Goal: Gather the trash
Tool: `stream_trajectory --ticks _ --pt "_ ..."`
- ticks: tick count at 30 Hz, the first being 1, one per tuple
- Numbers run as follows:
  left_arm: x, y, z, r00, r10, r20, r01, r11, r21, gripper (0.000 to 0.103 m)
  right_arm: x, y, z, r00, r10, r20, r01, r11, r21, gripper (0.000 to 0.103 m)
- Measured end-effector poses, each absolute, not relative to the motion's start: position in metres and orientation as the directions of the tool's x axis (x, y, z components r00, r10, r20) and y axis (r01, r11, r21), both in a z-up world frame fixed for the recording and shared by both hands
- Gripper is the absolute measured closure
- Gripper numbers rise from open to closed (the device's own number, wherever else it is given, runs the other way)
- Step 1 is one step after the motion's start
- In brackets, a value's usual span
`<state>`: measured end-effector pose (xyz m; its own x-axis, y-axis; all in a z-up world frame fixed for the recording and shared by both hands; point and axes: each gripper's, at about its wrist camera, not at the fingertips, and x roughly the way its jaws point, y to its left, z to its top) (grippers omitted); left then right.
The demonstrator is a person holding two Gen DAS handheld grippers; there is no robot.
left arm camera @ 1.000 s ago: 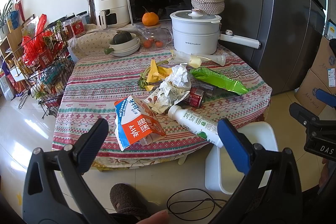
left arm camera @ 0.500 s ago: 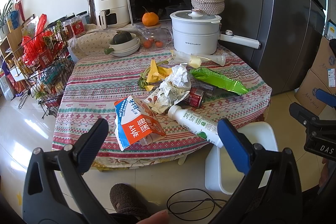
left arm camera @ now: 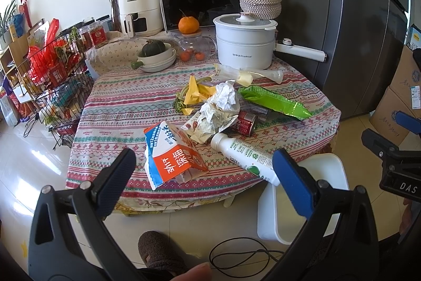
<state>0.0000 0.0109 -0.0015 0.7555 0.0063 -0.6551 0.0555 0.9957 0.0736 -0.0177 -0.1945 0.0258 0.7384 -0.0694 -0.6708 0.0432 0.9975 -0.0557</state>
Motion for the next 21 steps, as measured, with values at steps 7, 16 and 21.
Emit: stream_trajectory --ticks 7,16,21 --pt "0.015 0.018 -0.004 0.759 -0.005 -0.651 0.070 0.995 0.074 0.000 -0.011 -0.195 0.021 0.732 -0.079 -0.677 0.048 0.997 -0.064 0.000" --pt "0.084 0.045 -0.027 0.564 -0.088 -0.821 0.110 0.993 -0.032 0.000 0.033 -0.186 0.016 0.651 0.004 -0.759 -0.049 0.998 -0.037 0.000" --pt "0.109 0.064 -0.046 0.490 -0.132 -0.862 0.068 0.991 -0.113 0.002 0.058 -0.156 -0.005 0.559 0.130 -0.819 -0.234 0.972 -0.005 0.000"
